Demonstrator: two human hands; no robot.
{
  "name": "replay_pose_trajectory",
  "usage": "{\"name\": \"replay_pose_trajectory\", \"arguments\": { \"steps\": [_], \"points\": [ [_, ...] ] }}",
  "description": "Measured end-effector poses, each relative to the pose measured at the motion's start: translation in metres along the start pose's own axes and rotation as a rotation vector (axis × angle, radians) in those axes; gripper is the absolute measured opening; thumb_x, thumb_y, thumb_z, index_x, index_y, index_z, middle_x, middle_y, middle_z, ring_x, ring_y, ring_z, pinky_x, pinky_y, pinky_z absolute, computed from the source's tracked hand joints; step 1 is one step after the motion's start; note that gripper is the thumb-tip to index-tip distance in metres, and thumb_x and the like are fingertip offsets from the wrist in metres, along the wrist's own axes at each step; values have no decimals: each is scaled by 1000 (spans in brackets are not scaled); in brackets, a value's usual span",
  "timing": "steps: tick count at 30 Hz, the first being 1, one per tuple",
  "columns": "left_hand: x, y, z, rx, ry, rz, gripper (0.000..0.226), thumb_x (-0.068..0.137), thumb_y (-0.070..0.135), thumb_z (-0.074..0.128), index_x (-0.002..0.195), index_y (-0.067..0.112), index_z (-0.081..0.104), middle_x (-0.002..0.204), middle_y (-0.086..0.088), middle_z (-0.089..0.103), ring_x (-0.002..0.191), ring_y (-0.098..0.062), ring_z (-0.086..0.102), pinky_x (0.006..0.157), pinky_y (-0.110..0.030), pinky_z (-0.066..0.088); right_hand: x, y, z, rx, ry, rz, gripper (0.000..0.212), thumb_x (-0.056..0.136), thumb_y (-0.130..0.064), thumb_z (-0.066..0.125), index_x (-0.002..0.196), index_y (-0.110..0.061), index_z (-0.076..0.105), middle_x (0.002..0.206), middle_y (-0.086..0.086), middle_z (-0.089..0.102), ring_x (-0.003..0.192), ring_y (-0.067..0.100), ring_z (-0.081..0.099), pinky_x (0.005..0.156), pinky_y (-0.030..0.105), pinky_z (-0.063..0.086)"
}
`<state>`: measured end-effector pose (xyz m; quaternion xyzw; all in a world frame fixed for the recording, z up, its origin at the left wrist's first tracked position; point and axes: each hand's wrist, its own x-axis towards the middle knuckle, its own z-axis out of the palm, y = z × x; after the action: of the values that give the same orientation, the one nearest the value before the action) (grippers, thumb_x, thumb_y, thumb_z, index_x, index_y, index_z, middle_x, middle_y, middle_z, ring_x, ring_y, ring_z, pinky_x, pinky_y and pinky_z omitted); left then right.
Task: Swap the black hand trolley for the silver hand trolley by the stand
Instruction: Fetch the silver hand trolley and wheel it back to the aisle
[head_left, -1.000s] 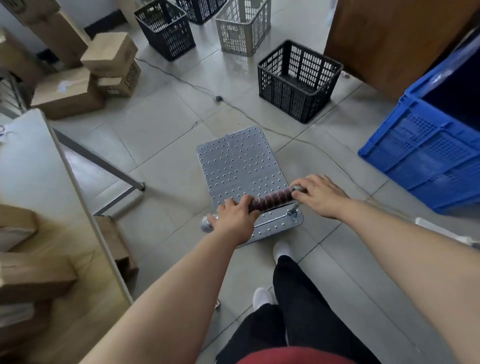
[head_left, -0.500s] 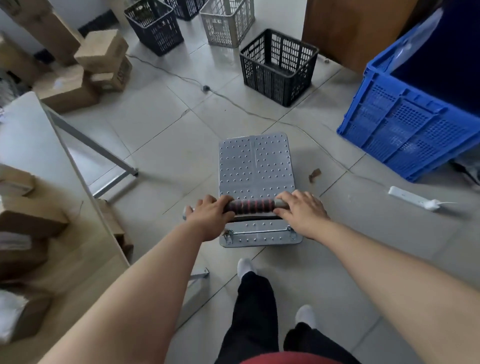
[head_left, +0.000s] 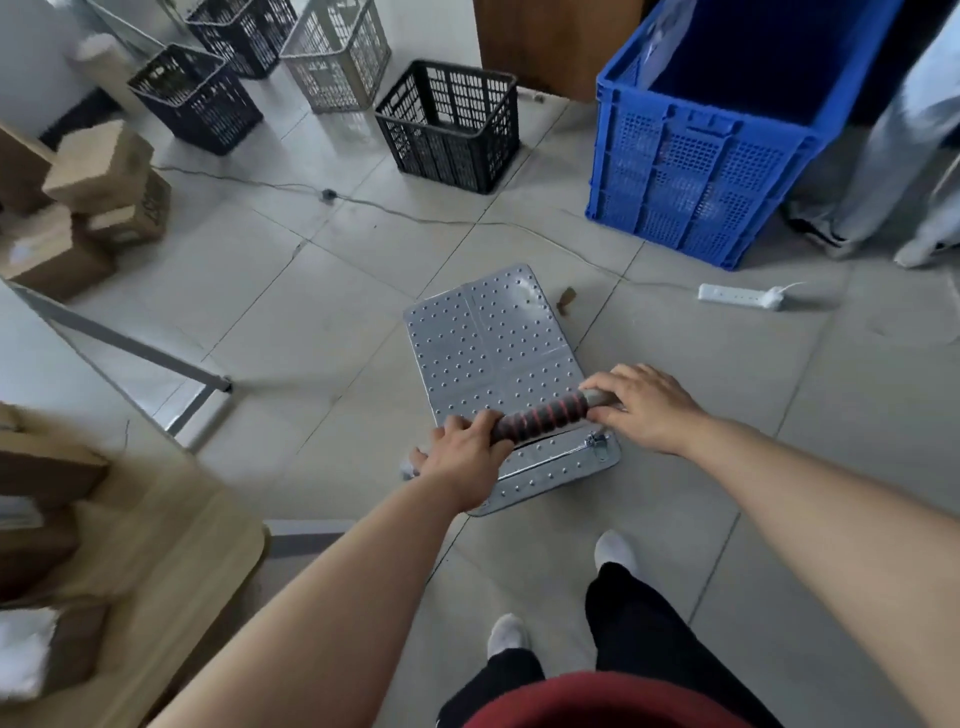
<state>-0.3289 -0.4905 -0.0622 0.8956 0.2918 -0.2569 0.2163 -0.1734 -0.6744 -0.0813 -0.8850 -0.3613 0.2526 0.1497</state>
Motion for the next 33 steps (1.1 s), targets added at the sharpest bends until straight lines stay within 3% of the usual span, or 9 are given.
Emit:
{"name": "replay_pose_trajectory", "arguments": {
  "steps": [5, 16, 21, 25, 33],
  "points": [
    [-31, -8, 26, 93, -7, 104, 31, 95, 49, 34, 123, 39, 38, 126, -8, 43, 119, -33, 37, 98, -56, 30, -60, -8, 27, 5, 24, 116, 34, 88, -45, 57, 119, -32, 54, 111, 3, 56, 112, 25, 48, 92, 36, 38],
    [-81, -55, 47, 360, -36, 376, 31, 91, 53, 36, 121, 45, 36, 129, -6, 41, 118, -31, 39, 100, -58, 27, -187, -72, 123, 115, 268, 383, 33, 85, -54, 54, 114, -37, 55, 106, -2, 60, 106, 25, 52, 85, 37, 38],
    [-106, -44, 63, 432, -105, 455, 33, 91, 50, 36, 124, 48, 33, 133, -5, 39, 122, -31, 35, 102, -65, 22, -238, -74, 146, 151, 286, 459, 30, 85, -58, 49, 108, -40, 53, 104, -6, 60, 104, 23, 51, 80, 37, 38],
    [-133, -27, 84, 459, -141, 512, 32, 91, 50, 36, 123, 47, 33, 132, -4, 38, 121, -29, 36, 100, -61, 26, -283, -69, 158, 157, 299, 511, 30, 87, -56, 48, 110, -37, 52, 107, -4, 59, 106, 23, 49, 77, 34, 33],
    [-188, -1, 131, 491, -179, 604, 30, 92, 50, 37, 122, 49, 36, 133, -1, 37, 121, -28, 36, 101, -60, 25, -364, -58, 184, 146, 341, 614, 26, 86, -54, 50, 105, -36, 53, 102, -4, 60, 101, 24, 53, 75, 35, 39]
  ]
}}
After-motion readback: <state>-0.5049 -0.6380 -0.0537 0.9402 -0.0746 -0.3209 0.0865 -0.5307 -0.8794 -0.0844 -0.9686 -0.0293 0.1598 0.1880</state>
